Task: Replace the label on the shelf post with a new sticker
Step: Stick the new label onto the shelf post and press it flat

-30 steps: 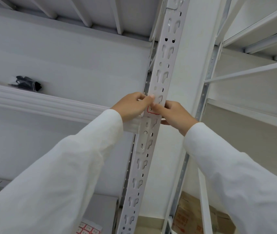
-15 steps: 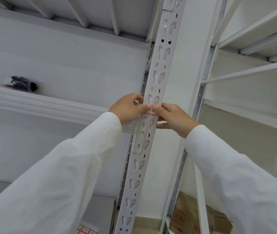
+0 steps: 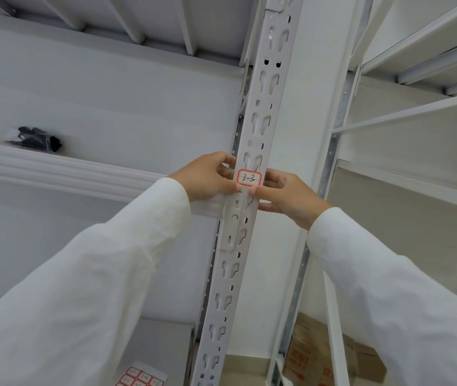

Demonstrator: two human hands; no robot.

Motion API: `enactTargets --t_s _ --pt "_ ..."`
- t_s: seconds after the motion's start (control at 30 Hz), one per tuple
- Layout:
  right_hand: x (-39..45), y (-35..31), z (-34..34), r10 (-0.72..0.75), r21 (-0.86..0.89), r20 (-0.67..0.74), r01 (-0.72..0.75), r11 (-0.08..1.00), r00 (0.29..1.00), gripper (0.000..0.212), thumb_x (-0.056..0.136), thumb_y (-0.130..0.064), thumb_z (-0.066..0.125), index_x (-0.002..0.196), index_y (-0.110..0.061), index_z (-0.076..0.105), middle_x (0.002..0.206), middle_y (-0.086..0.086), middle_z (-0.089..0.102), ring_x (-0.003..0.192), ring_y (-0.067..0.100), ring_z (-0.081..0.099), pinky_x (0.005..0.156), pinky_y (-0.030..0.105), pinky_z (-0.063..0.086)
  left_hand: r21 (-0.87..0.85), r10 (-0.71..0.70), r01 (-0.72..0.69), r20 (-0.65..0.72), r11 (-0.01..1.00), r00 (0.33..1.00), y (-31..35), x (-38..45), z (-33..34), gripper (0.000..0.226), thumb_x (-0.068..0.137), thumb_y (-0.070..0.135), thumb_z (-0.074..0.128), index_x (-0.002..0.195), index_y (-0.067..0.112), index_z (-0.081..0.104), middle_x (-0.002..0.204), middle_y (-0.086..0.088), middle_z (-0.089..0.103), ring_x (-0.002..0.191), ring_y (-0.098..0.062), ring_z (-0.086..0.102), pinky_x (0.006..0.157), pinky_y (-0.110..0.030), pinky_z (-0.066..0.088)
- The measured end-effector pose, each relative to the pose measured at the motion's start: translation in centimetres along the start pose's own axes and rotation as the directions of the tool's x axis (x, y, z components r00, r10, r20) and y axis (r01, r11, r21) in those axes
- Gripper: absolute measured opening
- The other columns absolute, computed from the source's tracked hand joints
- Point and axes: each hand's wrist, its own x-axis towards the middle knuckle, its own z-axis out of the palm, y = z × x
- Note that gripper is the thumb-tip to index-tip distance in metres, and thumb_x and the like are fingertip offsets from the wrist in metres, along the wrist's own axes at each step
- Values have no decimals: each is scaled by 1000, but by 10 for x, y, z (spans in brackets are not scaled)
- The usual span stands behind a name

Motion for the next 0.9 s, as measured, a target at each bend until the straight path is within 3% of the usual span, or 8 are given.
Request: enactTargets --t_s 0.23,0.37,0.5,0.57,0.67,0.73,0.9 --pt "2 4 22 -22 -160 -142 -1 987 990 18 81 -33 66 96 -23 65 94 0 70 81 8 69 61 22 56 -51 -16 11 -101 999 995 1 -1 7 46 80 48 67 113 18 57 112 -2 67 106 -17 63 86 -25 45" --pt "-1 -1 13 47 -184 -50 -55 981 998 16 88 -33 58 101 -25 61 99 0 70 80 7 69 61 21 57 -19 -16 14 -145 1000 989 -1 2 11 49 72 48 74 108 22 53 111 -3 67 104 -20 64 98 -37 46" --pt "-5 -3 0 134 -95 81 -126 987 988 15 95 -28 49 103 -30 62 103 -4 69 92 14 68 79 33 58 -11 -5 4 -131 1000 991 0 2 8 41 85 44 62 116 17 58 110 -4 66 101 -20 61 88 -28 43" --pt "-6 -5 0 160 -134 57 -151 979 985 15 94 -34 48 97 -32 63 99 -2 70 90 15 69 82 37 56 -11 1 -2 -132 1000 991 1 2 8 38 88 46 57 112 17 58 106 -3 65 97 -18 59 85 -27 40" --pt "-3 -7 9 114 -242 -84 -131 962 990 31 87 -52 49 94 -26 66 86 -7 72 72 7 70 76 32 56 -10 4 -6 -150 1000 989 0 3 9 42 87 54 52 107 18 60 107 -1 66 99 -18 60 89 -31 43" --pt "-1 -8 14 87 -269 -135 -120 956 987 37 86 -53 50 95 -20 66 83 -7 71 65 7 69 73 31 57 -10 1 -2 -149 1000 989 -1 3 9 46 84 56 55 109 19 60 110 -1 66 102 -18 60 88 -30 43" --pt "-5 -12 2 159 -192 -20 -160 968 987 29 92 -46 45 94 -26 66 89 0 72 76 16 72 68 34 60 11 4 -3 -148 1000 989 0 3 10 40 84 43 63 113 16 59 108 -5 68 101 -22 65 90 -32 45"
